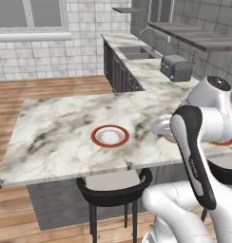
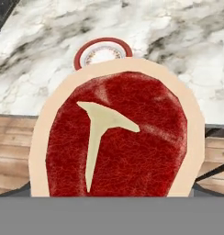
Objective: Transport the steak and corn to the fridge. Place the steak on the rack containing meat and place the corn on the rack containing the vegetable, ensuring meats and vegetables are on different racks.
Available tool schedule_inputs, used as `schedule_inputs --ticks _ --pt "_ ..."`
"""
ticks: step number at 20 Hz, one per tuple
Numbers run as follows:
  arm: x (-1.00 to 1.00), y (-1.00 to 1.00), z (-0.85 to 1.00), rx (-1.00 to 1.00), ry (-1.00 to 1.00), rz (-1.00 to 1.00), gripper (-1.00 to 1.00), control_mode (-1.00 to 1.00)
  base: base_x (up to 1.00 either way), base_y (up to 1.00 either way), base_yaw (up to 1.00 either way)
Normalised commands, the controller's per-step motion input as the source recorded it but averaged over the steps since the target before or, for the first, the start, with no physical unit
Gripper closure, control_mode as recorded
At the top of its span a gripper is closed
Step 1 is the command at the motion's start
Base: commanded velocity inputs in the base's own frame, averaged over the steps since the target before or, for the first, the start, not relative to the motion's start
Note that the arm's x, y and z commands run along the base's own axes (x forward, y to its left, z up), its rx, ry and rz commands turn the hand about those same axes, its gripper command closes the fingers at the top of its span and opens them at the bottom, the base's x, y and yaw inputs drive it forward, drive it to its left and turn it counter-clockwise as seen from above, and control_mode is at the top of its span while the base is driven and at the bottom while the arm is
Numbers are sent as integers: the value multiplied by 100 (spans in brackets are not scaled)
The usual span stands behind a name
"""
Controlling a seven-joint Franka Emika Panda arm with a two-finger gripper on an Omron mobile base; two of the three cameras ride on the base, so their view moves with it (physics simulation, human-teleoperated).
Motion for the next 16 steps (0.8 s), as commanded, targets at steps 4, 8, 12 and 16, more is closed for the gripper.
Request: schedule_inputs --ticks 4,8,12,16 --pt "-44 0 55 0 -7 -31 100 -100 0 0 0" --pt "-53 0 61 2 -1 -14 100 -100 0 0 0" --pt "-58 0 53 1 0 0 100 -100 0 0 0" --pt "0 0 0 0 0 0 100 100 -91 -1 0"
